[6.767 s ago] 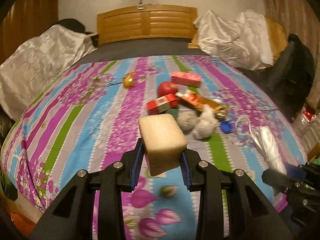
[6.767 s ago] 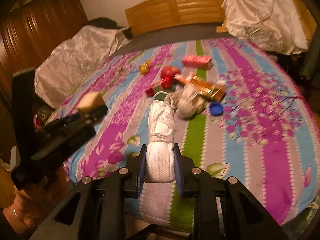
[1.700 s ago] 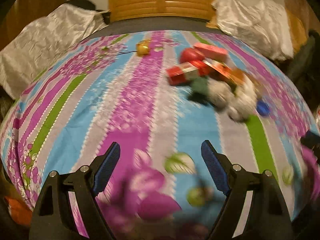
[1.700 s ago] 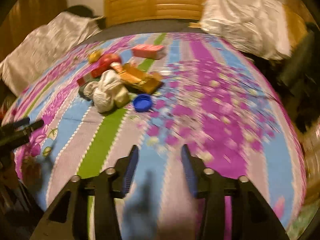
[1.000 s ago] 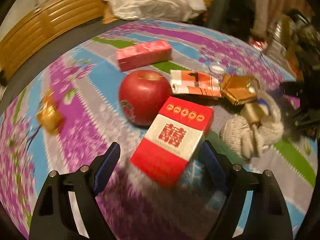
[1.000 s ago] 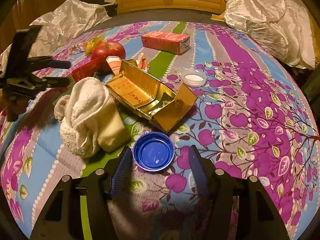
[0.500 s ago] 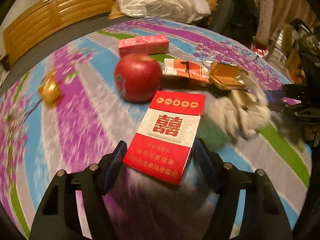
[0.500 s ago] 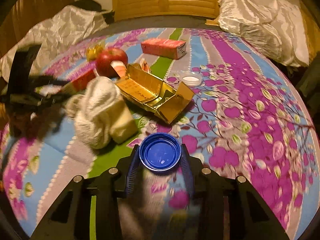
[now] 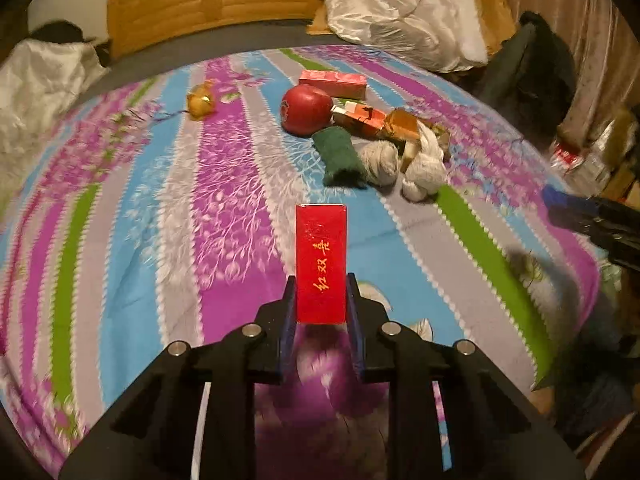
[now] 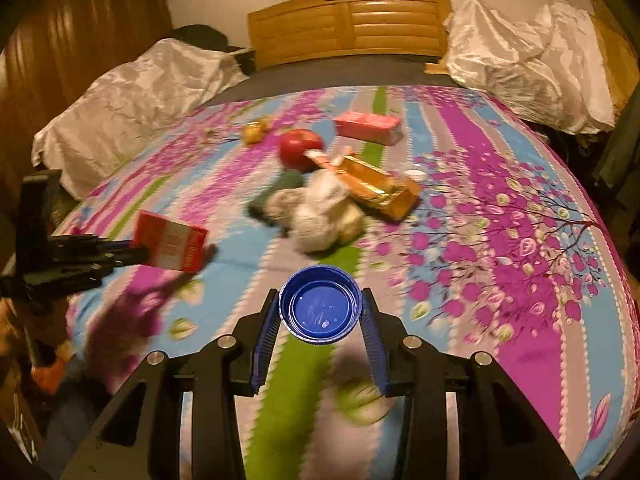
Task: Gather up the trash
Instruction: 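Carry the red box and blue cap over the green bin, then open both grippers to drop the red box and cap into the bin, then move both grippers back to the quilt, then grasp the green sponge with left gripper while right grasps the gold box, then carry the green sponge and gold box over the green bin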
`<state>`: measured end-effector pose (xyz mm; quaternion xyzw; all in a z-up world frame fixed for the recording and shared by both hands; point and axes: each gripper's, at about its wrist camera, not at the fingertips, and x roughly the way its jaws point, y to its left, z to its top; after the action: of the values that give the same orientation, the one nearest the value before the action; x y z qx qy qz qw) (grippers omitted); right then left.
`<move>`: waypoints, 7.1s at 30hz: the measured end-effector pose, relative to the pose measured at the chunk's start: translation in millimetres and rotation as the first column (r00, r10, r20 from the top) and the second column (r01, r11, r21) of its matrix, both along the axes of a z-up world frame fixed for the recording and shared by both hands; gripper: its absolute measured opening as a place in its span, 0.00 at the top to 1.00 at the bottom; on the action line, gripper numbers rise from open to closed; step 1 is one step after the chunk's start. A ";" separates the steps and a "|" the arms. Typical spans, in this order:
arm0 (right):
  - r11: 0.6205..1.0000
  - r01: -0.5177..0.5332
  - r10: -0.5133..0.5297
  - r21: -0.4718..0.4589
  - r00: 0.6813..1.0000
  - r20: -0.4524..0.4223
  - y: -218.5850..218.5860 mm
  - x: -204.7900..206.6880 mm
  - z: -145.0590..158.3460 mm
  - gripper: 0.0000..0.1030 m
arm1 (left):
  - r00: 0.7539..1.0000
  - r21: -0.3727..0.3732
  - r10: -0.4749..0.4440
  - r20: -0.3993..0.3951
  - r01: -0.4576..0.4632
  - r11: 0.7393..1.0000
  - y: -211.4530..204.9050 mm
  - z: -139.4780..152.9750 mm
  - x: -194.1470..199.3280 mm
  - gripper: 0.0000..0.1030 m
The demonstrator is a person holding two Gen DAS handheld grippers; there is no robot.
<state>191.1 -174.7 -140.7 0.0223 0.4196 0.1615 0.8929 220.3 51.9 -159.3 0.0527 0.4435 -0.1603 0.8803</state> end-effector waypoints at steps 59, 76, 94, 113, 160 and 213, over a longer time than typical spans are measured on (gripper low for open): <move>0.415 0.903 -0.891 -0.111 0.428 0.150 -422.3 -308.4 146.7 0.60 | 0.705 0.118 -0.640 0.306 0.639 0.760 -512.9 139.5 -127.8 0.80; 0.366 0.928 -0.928 -0.076 0.370 0.043 -465.6 -336.9 107.8 0.60 | 0.596 0.166 -0.785 0.171 0.768 0.619 -586.6 91.7 -168.7 0.80; 0.388 0.918 -0.921 -0.078 0.388 -0.018 -465.3 -335.9 88.3 0.60 | 0.541 0.030 -0.840 0.051 0.839 0.543 -592.3 76.2 -167.4 0.80; 0.382 0.922 -0.924 -0.063 0.381 -0.036 -471.9 -338.8 75.6 0.40 | 0.531 0.009 -0.846 0.041 0.847 0.532 -592.9 75.6 -165.1 0.74; 0.994 -0.069 0.067 -0.082 0.997 -0.025 -84.9 102.4 -15.2 0.08 | 0.994 -0.145 0.102 -0.033 -0.106 0.984 -54.2 -2.5 88.6 0.42; 0.920 0.202 -0.144 0.335 0.971 -0.191 -90.5 -71.6 -0.3 0.67 | 1.000 -0.200 0.017 0.009 -0.015 0.980 -66.1 26.5 -56.5 0.90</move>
<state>119.5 -265.2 -141.0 0.2319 0.4517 0.1520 0.8480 163.7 -14.2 -132.7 -0.0385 0.4209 -0.1968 0.8847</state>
